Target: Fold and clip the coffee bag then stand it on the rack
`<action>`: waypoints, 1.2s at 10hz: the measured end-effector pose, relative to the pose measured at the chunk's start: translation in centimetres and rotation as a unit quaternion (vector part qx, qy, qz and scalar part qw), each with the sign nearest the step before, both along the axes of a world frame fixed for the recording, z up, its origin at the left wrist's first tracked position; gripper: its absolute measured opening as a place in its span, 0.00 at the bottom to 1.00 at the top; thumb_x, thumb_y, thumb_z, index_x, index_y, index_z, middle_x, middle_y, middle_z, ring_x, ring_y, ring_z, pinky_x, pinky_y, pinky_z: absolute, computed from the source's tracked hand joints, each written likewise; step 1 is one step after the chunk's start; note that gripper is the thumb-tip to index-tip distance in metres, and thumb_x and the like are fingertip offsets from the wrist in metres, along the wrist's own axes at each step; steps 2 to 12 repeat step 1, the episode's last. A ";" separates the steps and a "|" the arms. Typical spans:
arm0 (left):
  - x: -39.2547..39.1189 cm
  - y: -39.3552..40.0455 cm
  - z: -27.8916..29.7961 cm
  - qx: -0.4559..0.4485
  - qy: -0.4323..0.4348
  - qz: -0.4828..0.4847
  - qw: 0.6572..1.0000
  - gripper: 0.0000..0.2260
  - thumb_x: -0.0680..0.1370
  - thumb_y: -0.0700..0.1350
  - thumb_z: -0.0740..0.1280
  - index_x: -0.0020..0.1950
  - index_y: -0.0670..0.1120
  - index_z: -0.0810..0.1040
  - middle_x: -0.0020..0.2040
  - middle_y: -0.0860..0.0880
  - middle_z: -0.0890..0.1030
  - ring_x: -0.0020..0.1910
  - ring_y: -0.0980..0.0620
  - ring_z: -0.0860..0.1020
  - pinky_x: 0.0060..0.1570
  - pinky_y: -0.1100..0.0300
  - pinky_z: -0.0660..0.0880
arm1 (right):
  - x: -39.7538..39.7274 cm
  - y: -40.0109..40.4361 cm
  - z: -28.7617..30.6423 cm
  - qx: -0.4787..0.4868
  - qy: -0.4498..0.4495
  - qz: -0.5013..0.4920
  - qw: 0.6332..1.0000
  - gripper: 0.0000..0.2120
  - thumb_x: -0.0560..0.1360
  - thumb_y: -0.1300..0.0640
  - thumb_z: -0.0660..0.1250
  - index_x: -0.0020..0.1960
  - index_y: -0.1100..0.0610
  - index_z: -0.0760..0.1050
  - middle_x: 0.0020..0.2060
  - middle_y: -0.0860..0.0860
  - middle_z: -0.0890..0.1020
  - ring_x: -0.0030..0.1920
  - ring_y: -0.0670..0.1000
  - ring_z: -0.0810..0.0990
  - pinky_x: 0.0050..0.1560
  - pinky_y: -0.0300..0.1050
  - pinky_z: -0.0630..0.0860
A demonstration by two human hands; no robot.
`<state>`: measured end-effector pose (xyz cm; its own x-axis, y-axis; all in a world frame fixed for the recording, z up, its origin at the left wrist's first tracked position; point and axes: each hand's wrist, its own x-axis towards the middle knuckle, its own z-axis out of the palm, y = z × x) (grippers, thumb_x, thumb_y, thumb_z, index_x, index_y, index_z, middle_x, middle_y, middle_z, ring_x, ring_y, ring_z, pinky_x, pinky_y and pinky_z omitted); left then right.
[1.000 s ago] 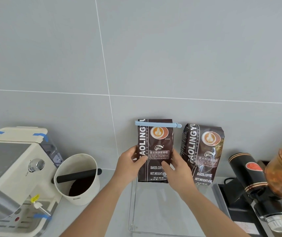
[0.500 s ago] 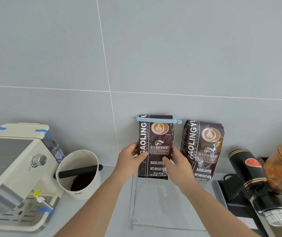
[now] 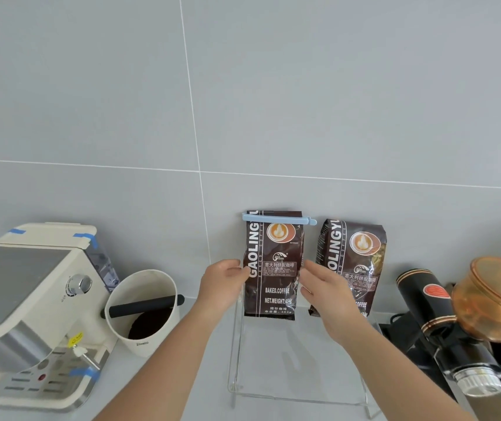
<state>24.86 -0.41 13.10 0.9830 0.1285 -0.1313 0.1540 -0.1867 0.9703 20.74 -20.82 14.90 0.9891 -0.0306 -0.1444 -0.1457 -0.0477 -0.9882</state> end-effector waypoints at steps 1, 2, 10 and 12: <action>-1.5 0.7 1.1 -0.155 0.044 -0.011 0.987 0.05 0.75 0.44 0.70 0.50 0.46 0.83 0.45 0.48 0.85 0.45 0.50 0.83 0.45 0.58 0.79 | -1.1 -1.0 1.4 0.106 0.028 -0.015 0.994 0.10 0.78 0.58 0.65 0.48 0.46 0.83 0.46 0.44 0.88 0.50 0.41 0.84 0.51 0.37 0.77; -1.5 0.7 1.1 -0.155 0.044 -0.011 0.987 0.05 0.75 0.44 0.70 0.50 0.46 0.83 0.45 0.48 0.85 0.45 0.50 0.83 0.45 0.58 0.79 | -1.1 -1.0 1.4 0.106 0.028 -0.015 0.994 0.10 0.78 0.58 0.65 0.48 0.46 0.83 0.46 0.44 0.88 0.50 0.41 0.84 0.51 0.37 0.77; -1.5 0.7 1.1 -0.155 0.044 -0.011 0.987 0.05 0.75 0.44 0.70 0.50 0.46 0.83 0.45 0.48 0.85 0.45 0.50 0.83 0.45 0.58 0.79 | -1.1 -1.0 1.4 0.106 0.028 -0.015 0.994 0.10 0.78 0.58 0.65 0.48 0.46 0.83 0.46 0.44 0.88 0.50 0.41 0.84 0.51 0.37 0.77; -1.5 0.7 1.1 -0.155 0.044 -0.011 0.987 0.05 0.75 0.44 0.70 0.50 0.46 0.83 0.45 0.48 0.85 0.45 0.50 0.83 0.45 0.58 0.79 | -1.1 -1.0 1.4 0.106 0.028 -0.015 0.994 0.10 0.78 0.58 0.65 0.48 0.46 0.83 0.46 0.44 0.88 0.50 0.41 0.84 0.51 0.37 0.77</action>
